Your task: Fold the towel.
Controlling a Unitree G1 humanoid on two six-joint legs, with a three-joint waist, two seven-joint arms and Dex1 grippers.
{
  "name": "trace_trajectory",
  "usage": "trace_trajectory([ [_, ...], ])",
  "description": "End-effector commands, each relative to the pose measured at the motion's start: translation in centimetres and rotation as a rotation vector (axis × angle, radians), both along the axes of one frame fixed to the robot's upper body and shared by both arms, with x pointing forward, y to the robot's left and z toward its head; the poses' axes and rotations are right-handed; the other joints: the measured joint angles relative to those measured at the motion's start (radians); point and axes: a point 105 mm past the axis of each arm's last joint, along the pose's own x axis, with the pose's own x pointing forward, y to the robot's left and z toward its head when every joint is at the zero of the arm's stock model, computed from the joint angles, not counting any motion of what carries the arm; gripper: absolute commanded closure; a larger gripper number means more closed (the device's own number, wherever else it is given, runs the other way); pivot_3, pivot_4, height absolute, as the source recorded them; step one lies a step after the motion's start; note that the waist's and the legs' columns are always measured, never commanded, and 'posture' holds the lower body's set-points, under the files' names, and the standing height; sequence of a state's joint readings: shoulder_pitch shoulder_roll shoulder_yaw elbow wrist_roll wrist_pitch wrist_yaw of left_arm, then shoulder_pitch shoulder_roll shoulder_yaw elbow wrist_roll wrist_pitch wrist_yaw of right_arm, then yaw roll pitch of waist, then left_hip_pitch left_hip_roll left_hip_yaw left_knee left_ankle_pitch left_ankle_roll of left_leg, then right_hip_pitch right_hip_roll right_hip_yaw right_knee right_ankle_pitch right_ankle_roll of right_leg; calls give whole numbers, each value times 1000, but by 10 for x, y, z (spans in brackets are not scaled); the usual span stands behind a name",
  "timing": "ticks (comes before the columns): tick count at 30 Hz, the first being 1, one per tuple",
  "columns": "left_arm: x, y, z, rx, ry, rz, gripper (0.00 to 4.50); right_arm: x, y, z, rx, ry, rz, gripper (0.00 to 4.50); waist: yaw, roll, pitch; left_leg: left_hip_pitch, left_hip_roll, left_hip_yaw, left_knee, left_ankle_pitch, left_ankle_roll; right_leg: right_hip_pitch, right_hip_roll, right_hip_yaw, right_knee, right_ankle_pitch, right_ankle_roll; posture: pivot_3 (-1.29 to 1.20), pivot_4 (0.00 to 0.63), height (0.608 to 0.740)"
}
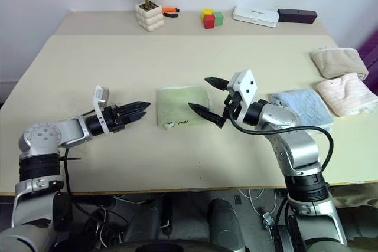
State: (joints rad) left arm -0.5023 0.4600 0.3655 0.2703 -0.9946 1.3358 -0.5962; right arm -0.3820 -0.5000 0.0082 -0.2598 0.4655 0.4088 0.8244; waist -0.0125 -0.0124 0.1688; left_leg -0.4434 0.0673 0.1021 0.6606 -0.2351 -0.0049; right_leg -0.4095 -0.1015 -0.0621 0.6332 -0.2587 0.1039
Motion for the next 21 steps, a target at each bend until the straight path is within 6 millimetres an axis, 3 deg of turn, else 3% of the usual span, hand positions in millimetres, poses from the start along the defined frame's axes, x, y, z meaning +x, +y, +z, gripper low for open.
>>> trace_trajectory([
  [1, -7, -17, -5, -18, 35, -74, 40, -4, 5, 7, 2, -38, 16, 0, 2, 0, 0, 0, 0, 0, 0, 0, 0, 0, 0, 0, 0, 0, 0, 0, 150, 735],
  [7, -7, -37, -12, -47, 96, -133, 40, -3, 4, 6, 0, -42, -5, 0, 7, 0, 0, 0, -1, 0, 1, 0, 0, 1, 0, 0, 0, 0, 0, 0, 150, 735],
  [14, 4, -67, -21, -81, 139, -152, 40, -5, 5, 6, -10, -53, -7, 0, 19, 0, 0, 0, -1, 0, 1, 0, 0, 1, 0, 0, 0, 0, 0, 0, 150, 735],
  [18, 11, -74, -27, -95, 172, -139, 40, -9, -1, 5, -32, -44, 2, 0, 28, 0, -1, 1, -1, 0, 3, 0, 0, 3, 0, 0, 0, 0, 0, 0, 150, 735],
  [21, 15, -77, -33, -85, 197, -124, 927, -12, -5, 4, -43, -36, 5, 0, 27, 0, -1, 1, -1, -1, 3, 0, 1, 4, -1, 0, 0, 0, 0, 0, 150, 735],
])
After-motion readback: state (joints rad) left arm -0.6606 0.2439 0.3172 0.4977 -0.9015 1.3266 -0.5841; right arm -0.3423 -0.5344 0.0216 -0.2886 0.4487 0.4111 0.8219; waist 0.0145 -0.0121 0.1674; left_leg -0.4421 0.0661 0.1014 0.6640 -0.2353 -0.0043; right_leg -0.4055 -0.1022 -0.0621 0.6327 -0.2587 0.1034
